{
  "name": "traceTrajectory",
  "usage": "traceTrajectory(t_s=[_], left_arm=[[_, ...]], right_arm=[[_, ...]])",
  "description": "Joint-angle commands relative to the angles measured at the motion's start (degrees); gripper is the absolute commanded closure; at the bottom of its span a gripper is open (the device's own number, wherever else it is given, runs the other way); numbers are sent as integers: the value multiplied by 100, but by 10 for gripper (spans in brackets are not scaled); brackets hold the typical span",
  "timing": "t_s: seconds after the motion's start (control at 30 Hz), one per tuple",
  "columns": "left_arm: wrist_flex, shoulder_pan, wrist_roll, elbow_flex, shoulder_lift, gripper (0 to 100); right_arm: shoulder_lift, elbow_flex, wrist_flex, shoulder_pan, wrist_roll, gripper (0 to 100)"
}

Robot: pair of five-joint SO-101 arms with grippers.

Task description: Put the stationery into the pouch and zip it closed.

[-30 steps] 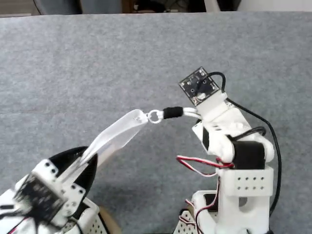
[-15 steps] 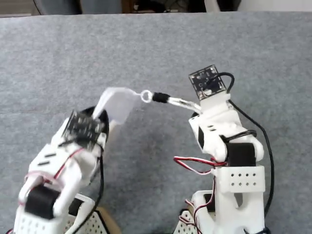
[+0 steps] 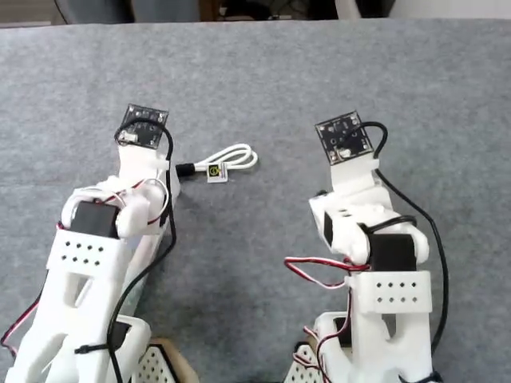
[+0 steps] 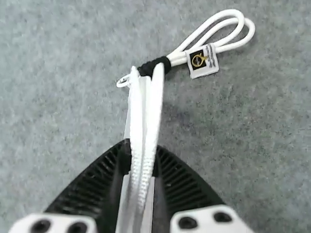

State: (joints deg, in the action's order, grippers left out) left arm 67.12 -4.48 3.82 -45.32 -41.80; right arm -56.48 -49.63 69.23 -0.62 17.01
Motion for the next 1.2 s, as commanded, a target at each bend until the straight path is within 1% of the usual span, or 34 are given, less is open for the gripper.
traceTrajectory(t_s=[0.0, 0.03, 0.13, 0.27, 0.33, 0.43, 0.53, 0.63, 0.7, 0.8, 0.9, 1.17], left_arm=[[651, 75, -273, 233, -123, 865], [765, 66, -299, 233, -255, 851], [1020, 22, -264, 119, -809, 849], [1081, 84, -246, -505, -1925, 849], [1081, 84, -237, -1024, -2620, 849], [1037, 84, -9, -1807, -3560, 848], [958, 470, 44, -2123, -4255, 844], [756, 980, 501, -2580, -4448, 844], [484, 1288, 923, -3037, -4466, 844], [88, 1719, 1178, -3538, -4501, 844], [0, 1745, 1178, -3793, -4510, 844], [53, 1736, 1187, -3908, -4519, 845]], right_arm=[[-110, -4, 167, -79, -18, 737], [-110, -4, 211, -79, -18, 738], [-119, -4, 273, -79, -18, 759], [-268, -145, 404, -70, -53, 772], [-620, -321, 422, -62, -53, 772], [-1455, -857, 387, -62, -18, 772], [-2387, -1341, 149, 167, -9, 771], [-3108, -2079, 44, 431, 70, 770], [-3521, -2589, 26, 571, 369, 770], [-3960, -2774, 53, 782, 510, 770], [-4215, -2958, 70, 826, 519, 769], [-4224, -2958, 70, 835, 510, 772]])
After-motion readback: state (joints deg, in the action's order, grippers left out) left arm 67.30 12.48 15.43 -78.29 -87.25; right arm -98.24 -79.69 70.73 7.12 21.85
